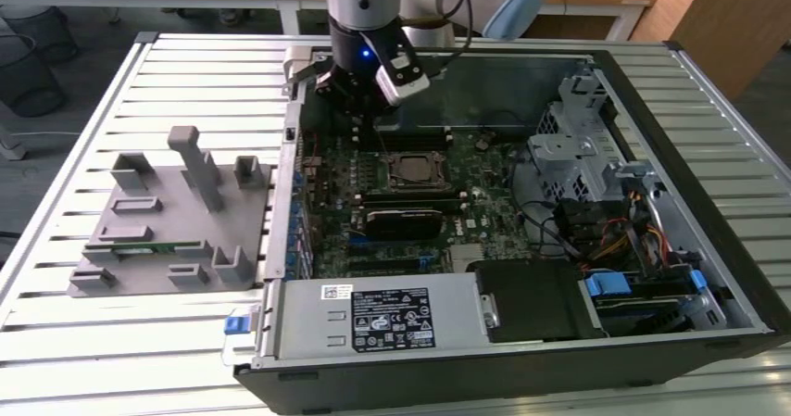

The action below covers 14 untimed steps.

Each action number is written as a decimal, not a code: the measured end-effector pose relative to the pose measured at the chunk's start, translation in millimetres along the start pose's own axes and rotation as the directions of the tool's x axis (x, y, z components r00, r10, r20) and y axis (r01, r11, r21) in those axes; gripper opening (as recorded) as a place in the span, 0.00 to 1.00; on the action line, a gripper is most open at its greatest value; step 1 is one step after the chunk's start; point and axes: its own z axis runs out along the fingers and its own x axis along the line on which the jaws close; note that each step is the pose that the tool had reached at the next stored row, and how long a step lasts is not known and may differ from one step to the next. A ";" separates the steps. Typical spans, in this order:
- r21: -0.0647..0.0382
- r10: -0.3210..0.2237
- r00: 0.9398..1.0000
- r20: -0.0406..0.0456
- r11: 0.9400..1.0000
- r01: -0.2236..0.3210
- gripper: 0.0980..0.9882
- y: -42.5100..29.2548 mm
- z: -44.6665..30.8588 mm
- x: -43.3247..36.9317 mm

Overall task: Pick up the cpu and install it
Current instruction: 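Install the first cpu locking lever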

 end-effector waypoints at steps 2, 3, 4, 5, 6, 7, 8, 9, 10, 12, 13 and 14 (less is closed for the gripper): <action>0.000 -0.001 1.000 0.000 1.000 0.001 0.01 1.7 -0.1 0.0; 0.000 -0.001 1.000 0.000 1.000 0.001 0.01 2.8 -0.1 0.0; 0.000 -0.002 1.000 0.001 1.000 0.002 0.01 4.0 0.0 0.0; 0.000 -0.003 1.000 0.001 1.000 0.003 0.01 5.4 0.1 0.0; 0.000 -0.003 1.000 0.001 1.000 0.003 0.01 6.7 0.1 0.0; 0.000 -0.004 1.000 0.001 1.000 0.004 0.01 7.9 0.1 0.0; 0.000 -0.004 1.000 0.001 1.000 0.004 0.01 8.9 0.2 0.0; 0.000 -0.005 1.000 0.001 1.000 0.005 0.01 9.1 0.2 -0.2; -0.001 -0.005 1.000 0.001 1.000 0.005 0.01 9.1 0.2 -0.8; -0.003 -0.006 1.000 0.001 1.000 0.006 0.01 9.1 0.3 -2.7; -0.003 -0.007 1.000 0.001 1.000 0.007 0.01 9.1 0.3 -4.1; -0.003 -0.008 1.000 0.001 1.000 0.008 0.01 9.1 0.4 -6.0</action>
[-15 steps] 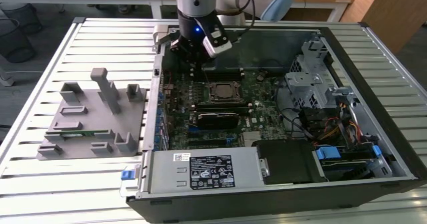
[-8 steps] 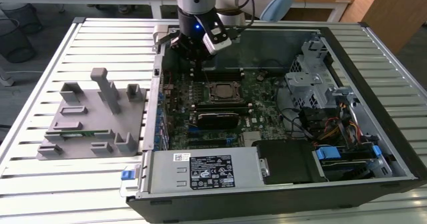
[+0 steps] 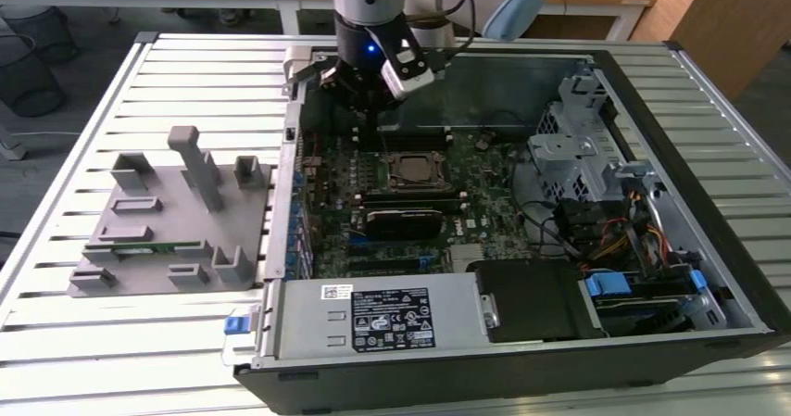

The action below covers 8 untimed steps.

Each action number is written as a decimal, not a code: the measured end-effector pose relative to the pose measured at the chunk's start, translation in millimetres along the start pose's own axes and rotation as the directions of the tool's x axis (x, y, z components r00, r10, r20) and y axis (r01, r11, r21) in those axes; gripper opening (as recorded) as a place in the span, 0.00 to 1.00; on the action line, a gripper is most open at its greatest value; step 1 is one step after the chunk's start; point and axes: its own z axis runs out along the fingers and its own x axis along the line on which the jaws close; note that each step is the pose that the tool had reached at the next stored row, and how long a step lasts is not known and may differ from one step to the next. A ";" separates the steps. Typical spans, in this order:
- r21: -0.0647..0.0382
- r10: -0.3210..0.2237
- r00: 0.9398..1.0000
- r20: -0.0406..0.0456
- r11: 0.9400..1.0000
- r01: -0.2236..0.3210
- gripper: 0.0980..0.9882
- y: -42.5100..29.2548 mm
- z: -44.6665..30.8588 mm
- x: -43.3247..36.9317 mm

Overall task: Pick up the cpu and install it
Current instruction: 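Install the first cpu locking lever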

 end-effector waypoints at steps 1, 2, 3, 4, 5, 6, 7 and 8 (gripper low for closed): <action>0.000 -0.001 1.000 0.000 1.000 0.001 0.01 0.0 0.0 -2.3; 0.000 -0.003 1.000 0.000 1.000 0.003 0.01 -0.1 0.1 -5.0; 0.000 -0.004 1.000 -0.001 1.000 0.004 0.01 -0.1 0.2 -7.8; 0.000 -0.006 1.000 -0.001 1.000 0.006 0.01 -0.1 0.4 -10.7; 0.000 -0.007 1.000 -0.001 1.000 0.007 0.01 -0.1 0.5 -13.7; 0.000 -0.008 1.000 -0.002 1.000 0.008 0.01 -0.2 0.7 -16.9; 0.000 -0.009 1.000 -0.003 1.000 0.009 0.01 -0.2 0.8 -20.1; -0.002 -0.010 1.000 -0.005 1.000 0.010 0.01 -0.2 1.0 -23.0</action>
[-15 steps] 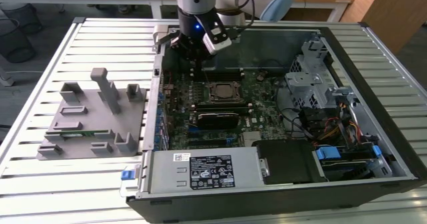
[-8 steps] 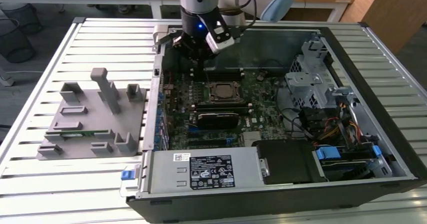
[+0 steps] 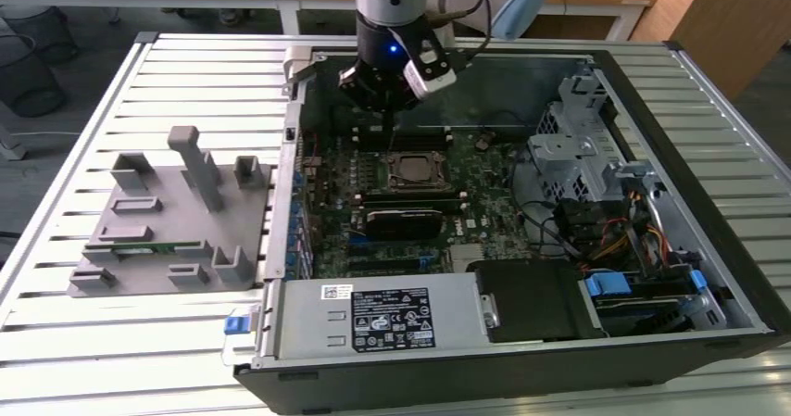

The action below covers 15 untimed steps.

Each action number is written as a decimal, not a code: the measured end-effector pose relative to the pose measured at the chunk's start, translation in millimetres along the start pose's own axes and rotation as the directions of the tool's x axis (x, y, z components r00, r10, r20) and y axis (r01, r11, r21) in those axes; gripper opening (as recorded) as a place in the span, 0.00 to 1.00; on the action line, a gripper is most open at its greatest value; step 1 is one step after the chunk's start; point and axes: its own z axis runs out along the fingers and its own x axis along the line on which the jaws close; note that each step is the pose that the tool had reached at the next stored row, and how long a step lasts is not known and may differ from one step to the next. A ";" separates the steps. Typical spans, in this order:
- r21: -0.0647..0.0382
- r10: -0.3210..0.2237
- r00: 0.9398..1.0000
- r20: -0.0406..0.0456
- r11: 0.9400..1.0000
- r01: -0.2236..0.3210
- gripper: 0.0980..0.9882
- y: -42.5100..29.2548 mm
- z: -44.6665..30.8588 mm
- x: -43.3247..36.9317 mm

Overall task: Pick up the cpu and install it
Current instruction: 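Install the first cpu locking lever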

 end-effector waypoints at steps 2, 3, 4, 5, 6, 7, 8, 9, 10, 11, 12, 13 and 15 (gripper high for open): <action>-0.022 -0.003 1.000 -0.001 1.000 0.003 0.01 -0.1 0.0 -1.9; -0.031 -0.003 1.000 -0.001 1.000 0.003 0.01 -0.1 0.1 -2.3; -0.033 -0.003 1.000 -0.001 0.999 0.003 0.01 -0.2 0.2 -2.4; -0.033 -0.003 1.000 -0.001 0.999 0.003 0.01 -0.3 0.2 -2.6; -0.033 -0.003 1.000 -0.001 0.999 0.003 0.01 -0.4 0.3 -2.8; -0.033 -0.003 1.000 -0.001 0.999 0.003 0.01 -0.6 0.5 -3.2; -0.034 -0.003 1.000 0.000 0.999 0.003 0.01 -0.6 0.8 -4.4; -0.034 -0.003 1.000 0.000 0.999 0.003 0.01 -0.7 1.2 -5.7; -0.033 -0.003 1.000 0.000 0.999 0.003 0.01 -0.9 1.7 -7.1; -0.034 -0.003 1.000 0.000 0.999 0.003 0.01 -0.9 2.3 -8.9; -0.033 -0.003 1.000 -0.001 0.999 0.003 0.01 -1.0 3.0 -10.6; -0.033 -0.003 1.000 -0.001 0.999 0.003 0.01 -1.0 3.8 -11.9; -0.033 -0.003 1.000 -0.001 0.999 0.003 0.01 -1.1 5.4 -13.7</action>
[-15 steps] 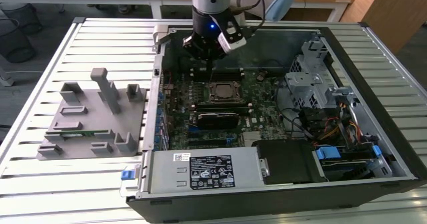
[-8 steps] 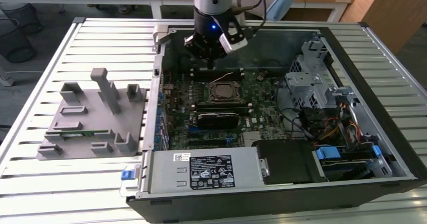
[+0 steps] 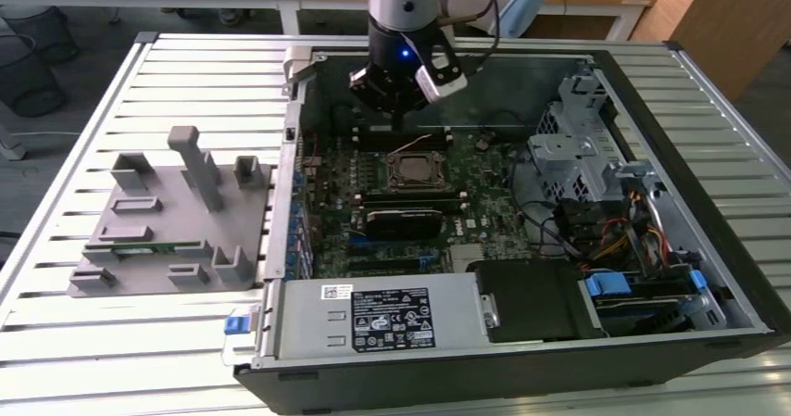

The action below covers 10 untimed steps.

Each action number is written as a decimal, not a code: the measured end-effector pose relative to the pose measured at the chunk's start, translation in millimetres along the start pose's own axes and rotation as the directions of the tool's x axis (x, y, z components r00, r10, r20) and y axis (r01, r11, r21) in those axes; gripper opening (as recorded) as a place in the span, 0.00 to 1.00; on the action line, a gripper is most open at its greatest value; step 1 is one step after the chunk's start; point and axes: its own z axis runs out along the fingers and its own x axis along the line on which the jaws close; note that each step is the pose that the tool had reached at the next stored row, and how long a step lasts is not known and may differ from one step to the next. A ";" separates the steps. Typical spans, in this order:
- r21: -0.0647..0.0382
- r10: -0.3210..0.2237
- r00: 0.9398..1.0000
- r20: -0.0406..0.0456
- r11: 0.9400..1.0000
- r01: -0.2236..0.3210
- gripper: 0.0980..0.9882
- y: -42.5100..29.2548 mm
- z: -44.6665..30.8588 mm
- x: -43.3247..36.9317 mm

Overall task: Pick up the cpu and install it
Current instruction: 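Install the first cpu locking lever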

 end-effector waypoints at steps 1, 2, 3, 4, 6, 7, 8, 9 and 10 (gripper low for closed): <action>0.000 0.000 1.000 0.000 1.000 0.000 0.01 -0.1 1.2 -0.6; 0.000 0.000 1.000 0.000 1.000 0.000 0.01 -0.2 2.5 -1.0; 0.000 0.000 1.000 0.000 1.000 0.000 0.01 -0.4 3.9 -1.4; 0.000 0.000 1.000 0.000 1.000 0.000 0.01 -0.5 5.4 -1.8; 0.000 0.000 1.000 0.000 1.000 0.000 0.01 -0.8 7.9 -2.9; 0.000 0.000 1.000 0.000 1.000 0.000 0.01 -0.8 8.7 -3.4; 0.000 0.000 1.000 0.000 1.000 0.000 0.01 -0.9 9.4 -4.4; 0.000 0.000 1.000 0.000 1.000 0.000 0.01 -0.9 9.8 -5.2; 0.000 0.000 1.000 0.000 1.000 0.000 0.01 -1.0 10.1 -6.2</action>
